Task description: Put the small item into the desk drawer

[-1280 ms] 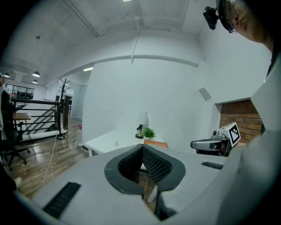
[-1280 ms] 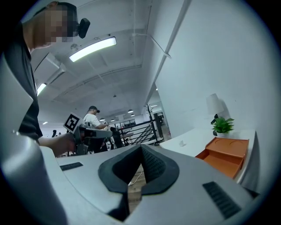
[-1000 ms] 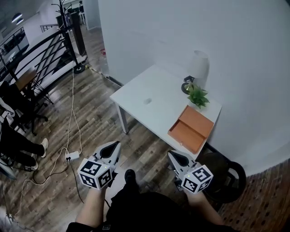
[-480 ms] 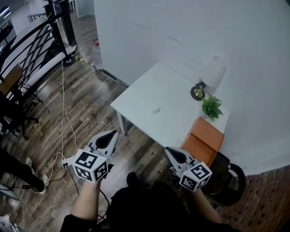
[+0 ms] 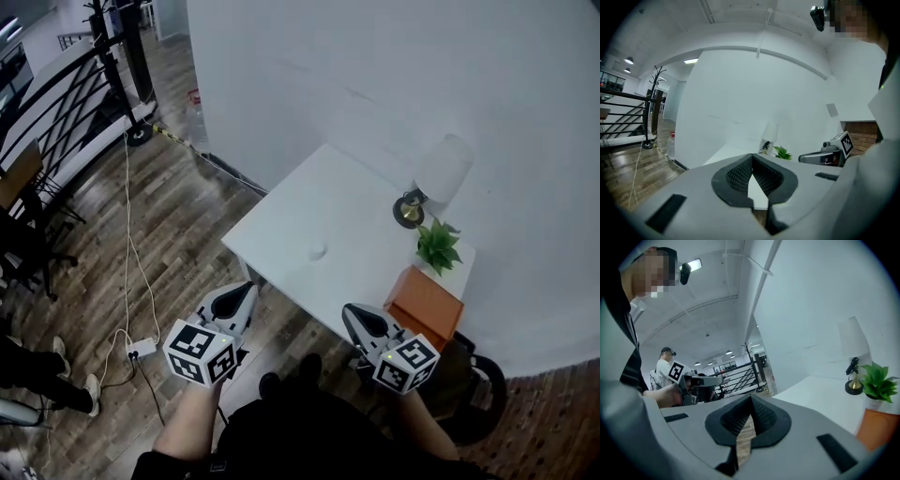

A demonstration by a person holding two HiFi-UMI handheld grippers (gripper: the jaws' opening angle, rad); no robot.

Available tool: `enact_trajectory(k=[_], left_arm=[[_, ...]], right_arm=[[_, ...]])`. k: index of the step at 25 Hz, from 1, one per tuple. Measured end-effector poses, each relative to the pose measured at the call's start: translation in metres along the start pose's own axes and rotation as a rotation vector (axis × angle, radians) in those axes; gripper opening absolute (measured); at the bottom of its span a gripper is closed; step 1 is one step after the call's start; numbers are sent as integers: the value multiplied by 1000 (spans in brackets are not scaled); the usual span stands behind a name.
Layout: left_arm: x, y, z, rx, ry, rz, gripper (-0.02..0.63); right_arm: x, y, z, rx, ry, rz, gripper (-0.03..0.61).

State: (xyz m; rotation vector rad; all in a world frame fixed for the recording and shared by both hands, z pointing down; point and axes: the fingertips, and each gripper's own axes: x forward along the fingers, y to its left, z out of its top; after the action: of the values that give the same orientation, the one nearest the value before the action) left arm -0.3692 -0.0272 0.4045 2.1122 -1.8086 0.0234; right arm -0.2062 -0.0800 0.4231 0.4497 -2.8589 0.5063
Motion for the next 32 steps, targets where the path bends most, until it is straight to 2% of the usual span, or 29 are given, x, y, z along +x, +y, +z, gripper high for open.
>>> enact_trajectory(k=[8,12,15,21,26,32], left_arm=[[65,-12,11,52,29,16,9],[96,-12,8,107,65,22,9],[114,-12,4,116,68,-11,9],[145,-5,-21,136,116,-98,11],[177,15,-47,129,164,-132,16],[213,37,-79,120,207,-165,34]], right_arm=[[-6,-53,34,9,-82,30,3],[-10,-67,34,5,-72,55,3],[-6,-78,28,25,-47,44,3],[14,-94,14,66,9,11,3],[32,-107,6,71,53,-3,3],[52,-117,-13,158,73,7,3]])
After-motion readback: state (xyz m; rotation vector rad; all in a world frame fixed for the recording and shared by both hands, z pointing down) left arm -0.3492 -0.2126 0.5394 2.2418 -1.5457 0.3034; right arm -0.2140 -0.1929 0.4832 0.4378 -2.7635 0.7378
